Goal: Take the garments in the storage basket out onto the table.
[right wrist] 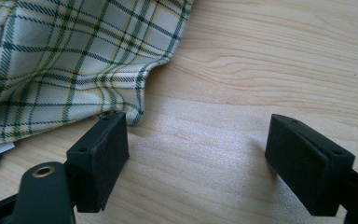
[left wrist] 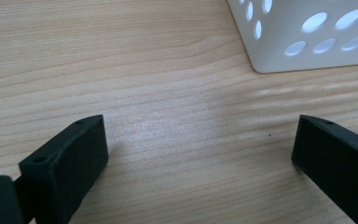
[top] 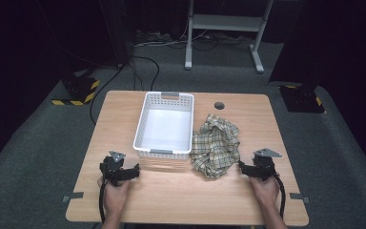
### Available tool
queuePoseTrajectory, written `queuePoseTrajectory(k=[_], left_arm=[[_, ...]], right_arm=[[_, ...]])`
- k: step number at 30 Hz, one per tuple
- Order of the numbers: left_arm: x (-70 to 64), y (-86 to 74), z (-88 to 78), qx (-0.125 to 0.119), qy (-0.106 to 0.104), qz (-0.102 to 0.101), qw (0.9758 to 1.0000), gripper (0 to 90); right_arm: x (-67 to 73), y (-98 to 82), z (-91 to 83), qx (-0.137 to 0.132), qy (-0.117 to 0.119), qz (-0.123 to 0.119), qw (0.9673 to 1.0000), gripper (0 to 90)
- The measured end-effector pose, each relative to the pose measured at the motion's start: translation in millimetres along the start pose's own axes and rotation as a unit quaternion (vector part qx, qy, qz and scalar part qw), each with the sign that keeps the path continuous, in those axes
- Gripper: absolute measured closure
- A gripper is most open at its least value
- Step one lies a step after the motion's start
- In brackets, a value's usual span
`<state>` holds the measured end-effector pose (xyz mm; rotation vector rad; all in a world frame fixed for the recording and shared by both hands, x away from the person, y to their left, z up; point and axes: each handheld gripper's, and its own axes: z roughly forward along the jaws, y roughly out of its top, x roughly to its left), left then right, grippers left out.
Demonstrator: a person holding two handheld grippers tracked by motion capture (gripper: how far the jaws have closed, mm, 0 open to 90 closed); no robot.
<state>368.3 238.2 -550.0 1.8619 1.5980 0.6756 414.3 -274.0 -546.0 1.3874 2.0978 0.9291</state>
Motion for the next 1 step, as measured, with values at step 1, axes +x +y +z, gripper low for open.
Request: queuePoseTrajectory(k=[1], left_arm=[[-0.2,-0.1,-0.1,0.000,0.001,-0.001,1.0000,3.6]], right_arm=[[0.0,0.1,0.2,0.001,0.001,-0.001,1.0000,18.6]])
